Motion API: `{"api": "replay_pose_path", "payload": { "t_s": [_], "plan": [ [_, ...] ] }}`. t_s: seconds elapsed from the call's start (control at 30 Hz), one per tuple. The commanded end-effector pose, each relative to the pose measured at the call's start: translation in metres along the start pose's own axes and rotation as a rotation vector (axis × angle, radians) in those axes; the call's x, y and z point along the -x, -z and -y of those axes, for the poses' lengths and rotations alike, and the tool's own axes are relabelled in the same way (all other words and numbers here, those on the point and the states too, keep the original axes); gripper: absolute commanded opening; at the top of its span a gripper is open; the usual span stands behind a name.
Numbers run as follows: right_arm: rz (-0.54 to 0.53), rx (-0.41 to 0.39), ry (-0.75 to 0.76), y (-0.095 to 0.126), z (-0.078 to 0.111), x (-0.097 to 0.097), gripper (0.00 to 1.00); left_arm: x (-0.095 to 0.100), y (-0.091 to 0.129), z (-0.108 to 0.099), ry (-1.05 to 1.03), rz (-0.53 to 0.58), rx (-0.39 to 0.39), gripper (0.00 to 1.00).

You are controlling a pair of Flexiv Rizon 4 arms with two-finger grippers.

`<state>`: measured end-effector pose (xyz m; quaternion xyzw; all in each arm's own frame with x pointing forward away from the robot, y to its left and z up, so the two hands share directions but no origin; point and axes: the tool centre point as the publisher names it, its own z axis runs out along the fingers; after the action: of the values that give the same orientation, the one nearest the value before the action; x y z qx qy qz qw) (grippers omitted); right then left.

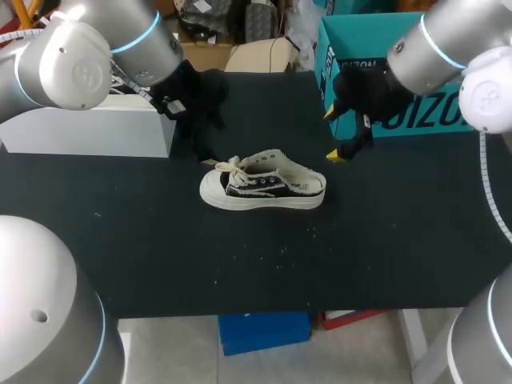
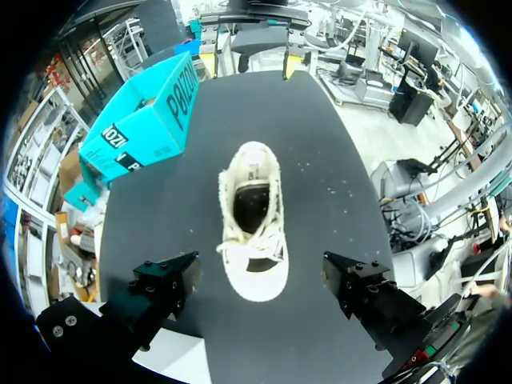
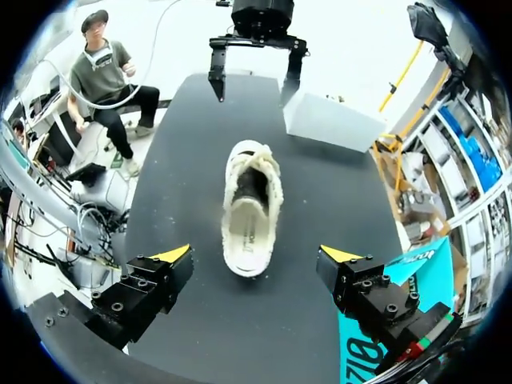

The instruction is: Take the shoe out of the shoebox, open the shoe tongue, remove and reinsert the insole, then place the shoe into the shoebox

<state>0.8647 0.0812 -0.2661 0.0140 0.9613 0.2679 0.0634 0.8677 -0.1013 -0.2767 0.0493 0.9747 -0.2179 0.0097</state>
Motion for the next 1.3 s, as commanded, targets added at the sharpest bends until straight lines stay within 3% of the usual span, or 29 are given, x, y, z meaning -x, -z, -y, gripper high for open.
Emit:
{"api": "replay_pose_path", "payload": {
  "t_s": [0.03, 0.17, 0.37, 0.9, 1.3],
  "plan": [
    [-0.008, 0.250, -0.066, -0.025, 0.018, -0.001, 1.00, 0.000, -0.002, -0.001, -0.002, 0.003, -0.003, 1.00],
    [0.032, 0.396, -0.078, -0.035, 0.026, -0.003, 1.00, 0.000, -0.002, -0.001, -0.002, 0.003, -0.003, 1.00],
    [0.040, 0.488, -0.061, -0.047, 0.035, -0.006, 1.00, 0.000, -0.002, -0.001, -0.002, 0.003, -0.003, 1.00],
    [0.006, 0.452, -0.053, -0.074, 0.048, -0.003, 1.00, 0.000, -0.002, -0.001, -0.002, 0.003, -0.003, 1.00],
    [0.019, 0.430, -0.122, -0.110, 0.056, -0.014, 1.00, 0.000, -0.002, -0.001, -0.002, 0.003, -0.003, 1.00]
  ]
}}
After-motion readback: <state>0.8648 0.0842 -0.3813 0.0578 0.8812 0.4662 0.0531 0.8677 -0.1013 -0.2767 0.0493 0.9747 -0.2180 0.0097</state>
